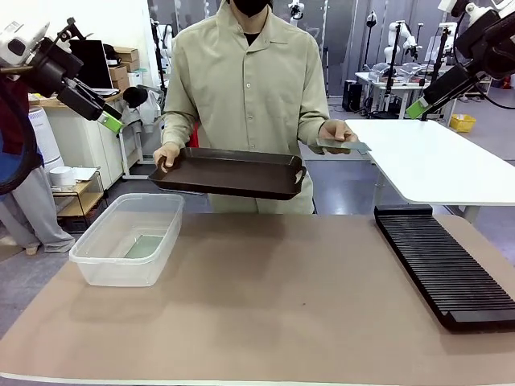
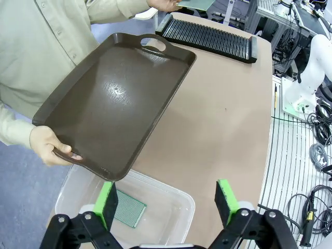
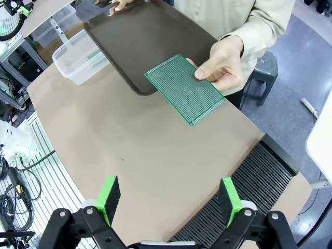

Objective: Sort PCBs into racks and boxes based on the side picked up.
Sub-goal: Pick up the Blank PCB handed by the Human.

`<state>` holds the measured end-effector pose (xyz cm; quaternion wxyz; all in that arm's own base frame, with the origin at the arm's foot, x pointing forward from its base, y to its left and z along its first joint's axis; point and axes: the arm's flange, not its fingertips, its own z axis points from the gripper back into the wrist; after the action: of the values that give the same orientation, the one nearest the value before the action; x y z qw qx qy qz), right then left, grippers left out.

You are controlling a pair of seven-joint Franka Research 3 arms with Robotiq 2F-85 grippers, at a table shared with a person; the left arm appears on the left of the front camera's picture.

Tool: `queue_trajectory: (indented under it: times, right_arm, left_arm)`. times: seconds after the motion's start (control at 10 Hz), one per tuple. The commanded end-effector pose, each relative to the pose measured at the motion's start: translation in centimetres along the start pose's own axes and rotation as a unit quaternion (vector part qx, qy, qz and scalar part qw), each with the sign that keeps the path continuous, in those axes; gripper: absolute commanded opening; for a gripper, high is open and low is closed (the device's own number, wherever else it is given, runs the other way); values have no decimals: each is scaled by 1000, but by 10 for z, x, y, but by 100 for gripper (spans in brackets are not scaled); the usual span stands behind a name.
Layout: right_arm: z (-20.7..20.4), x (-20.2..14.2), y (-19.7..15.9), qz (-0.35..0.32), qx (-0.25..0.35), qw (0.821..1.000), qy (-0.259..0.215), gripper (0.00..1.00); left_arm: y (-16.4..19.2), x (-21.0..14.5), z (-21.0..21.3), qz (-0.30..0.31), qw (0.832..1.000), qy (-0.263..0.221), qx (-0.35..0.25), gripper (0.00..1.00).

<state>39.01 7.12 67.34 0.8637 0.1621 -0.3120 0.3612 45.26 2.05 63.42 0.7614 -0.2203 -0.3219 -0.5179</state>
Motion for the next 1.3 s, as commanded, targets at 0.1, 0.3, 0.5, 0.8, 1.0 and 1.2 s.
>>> queue_trajectory:
  times: [0.1,0.3,0.5,0.8,1.0,1.2]
  right_arm:
    - [-2,-1,0,0,2,1000,1,100]
    - [-2,-1,0,0,2,1000,1,100]
    - [-2,-1,0,0,2,1000,1,100]
    - [-2,-1,0,0,2,1000,1,100]
    - [-2,-1,0,0,2,1000,1,100]
    - [0,0,0,0,0,1000,0,100]
  left_arm:
    - [0,0,0,-8,1000,0,-4,100]
    - [0,0,0,-8,1000,0,-4,100]
    - [0,0,0,-8,1000,0,-4,100]
    - [0,0,0,-8,1000,0,-4,100]
    - [0,0,0,-8,1000,0,-4,100]
    - [0,0,0,-8,1000,0,-4,100]
